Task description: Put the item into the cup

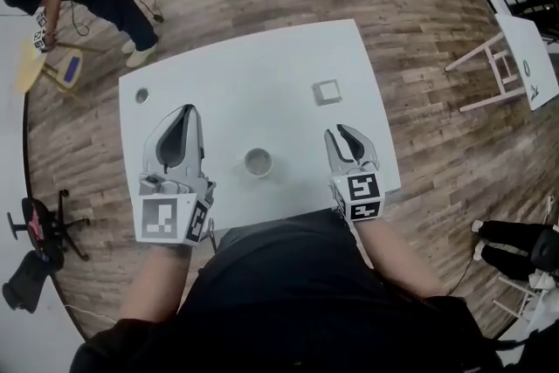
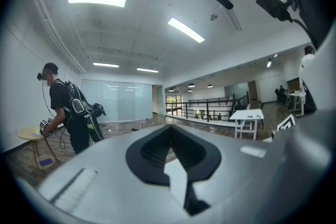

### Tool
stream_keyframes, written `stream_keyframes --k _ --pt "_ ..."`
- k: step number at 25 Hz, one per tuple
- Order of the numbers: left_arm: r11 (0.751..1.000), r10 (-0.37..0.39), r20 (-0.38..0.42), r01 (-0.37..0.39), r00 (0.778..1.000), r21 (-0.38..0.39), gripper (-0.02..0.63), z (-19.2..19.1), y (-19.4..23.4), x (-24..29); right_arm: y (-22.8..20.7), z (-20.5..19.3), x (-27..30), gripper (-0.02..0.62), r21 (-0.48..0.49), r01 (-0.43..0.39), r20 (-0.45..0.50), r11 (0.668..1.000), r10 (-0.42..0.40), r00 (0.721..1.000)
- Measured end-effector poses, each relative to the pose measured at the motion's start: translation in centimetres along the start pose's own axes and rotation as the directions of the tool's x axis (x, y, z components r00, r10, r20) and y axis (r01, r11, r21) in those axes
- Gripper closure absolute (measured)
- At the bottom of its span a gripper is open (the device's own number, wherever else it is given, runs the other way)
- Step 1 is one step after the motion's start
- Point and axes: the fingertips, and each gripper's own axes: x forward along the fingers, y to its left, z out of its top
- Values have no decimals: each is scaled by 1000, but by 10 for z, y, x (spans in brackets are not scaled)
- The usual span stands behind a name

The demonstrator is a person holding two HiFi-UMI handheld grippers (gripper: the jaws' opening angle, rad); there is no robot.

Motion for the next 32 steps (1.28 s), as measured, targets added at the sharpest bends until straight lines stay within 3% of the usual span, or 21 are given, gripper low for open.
stream_keyframes --k 12,32 --pt "1000 -27 -9 27 1000 15 600 3 -14 16 -31 -6 1 497 37 60 10 998 -60 998" --pt "999 -20 -83 23 996 31 600 -12 -26 49 -51 -31 32 497 41 15 -55 999 -13 998"
